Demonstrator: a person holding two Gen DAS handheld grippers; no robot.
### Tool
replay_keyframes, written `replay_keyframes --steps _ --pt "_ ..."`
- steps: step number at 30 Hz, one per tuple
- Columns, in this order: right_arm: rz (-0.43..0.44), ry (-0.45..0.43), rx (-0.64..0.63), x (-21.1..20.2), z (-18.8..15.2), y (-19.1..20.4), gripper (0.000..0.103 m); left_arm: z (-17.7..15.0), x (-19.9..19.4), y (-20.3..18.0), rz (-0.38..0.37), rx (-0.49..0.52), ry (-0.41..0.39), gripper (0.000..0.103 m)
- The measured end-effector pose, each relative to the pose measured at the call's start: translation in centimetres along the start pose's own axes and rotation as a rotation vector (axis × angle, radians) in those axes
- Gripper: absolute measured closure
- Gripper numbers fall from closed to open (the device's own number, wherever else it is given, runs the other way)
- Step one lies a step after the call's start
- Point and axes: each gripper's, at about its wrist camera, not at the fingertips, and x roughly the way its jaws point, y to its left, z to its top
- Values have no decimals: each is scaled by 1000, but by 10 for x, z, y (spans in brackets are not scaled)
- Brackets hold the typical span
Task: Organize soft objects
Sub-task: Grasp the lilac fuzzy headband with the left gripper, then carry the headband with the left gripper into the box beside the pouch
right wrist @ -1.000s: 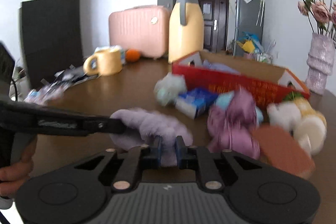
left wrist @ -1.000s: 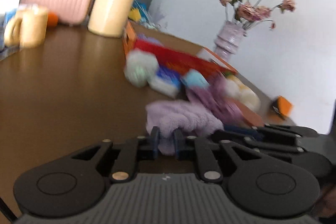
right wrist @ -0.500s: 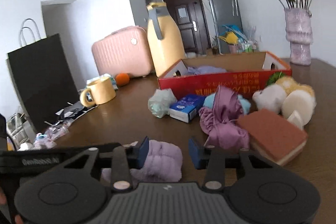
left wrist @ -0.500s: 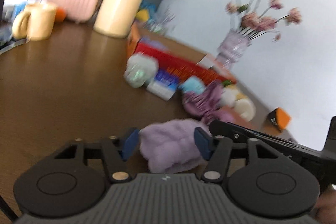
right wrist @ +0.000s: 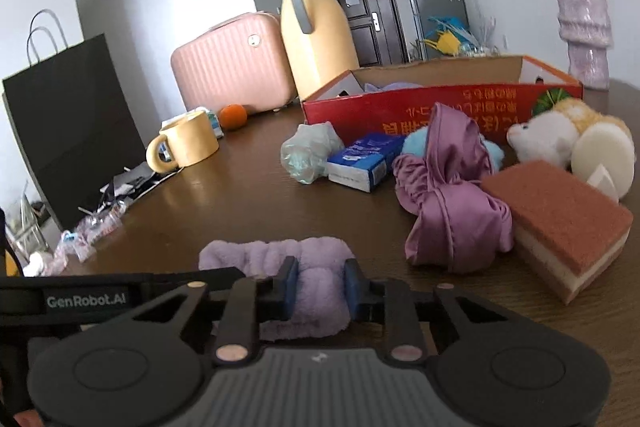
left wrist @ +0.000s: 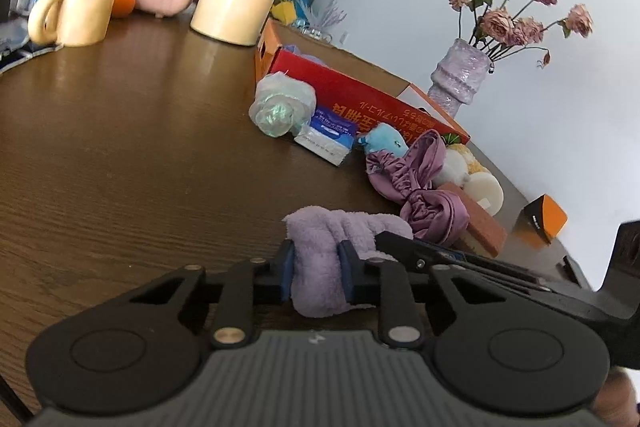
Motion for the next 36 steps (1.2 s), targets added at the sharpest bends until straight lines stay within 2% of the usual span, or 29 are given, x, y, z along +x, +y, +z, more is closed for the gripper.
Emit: replay_keyframes --steps 6,10,13,17,20,22,25,27,29,31,34,36 --pt "45 -16 11 -11 -3 -3 84 -5 -12 -8 13 29 -27 87" --pt "58 -72 11 -28 13 -6 84 11 -23 -25 -13 86 -87 87" --pt "72 -154 -4 -38 52 -17 84 48 -21 -41 -67 129 -141 87" --pt "91 -172 18 -9 140 -51 84 134 19 -62 -96 186 -160 86" --pt "88 -87 103 52 204 -85 83 196 85 -65 -35 190 -106 86" --pt "59 23 153 106 230 -104 83 224 138 -61 30 207 -31 86" --pt "31 185 241 179 246 -132 83 243 208 -49 132 204 116 86" --pt "26 259 291 215 245 -145 83 245 234 -46 178 254 156 85" --pt "16 287 331 235 243 -152 82 244 248 -44 204 278 173 80" --pt "0 294 317 246 242 -151 78 243 256 -42 229 296 184 73" --pt "-17 307 306 253 239 -148 73 239 258 -38 251 311 154 56" --pt "-28 307 302 253 239 -147 60 239 253 -36 235 322 135 55"
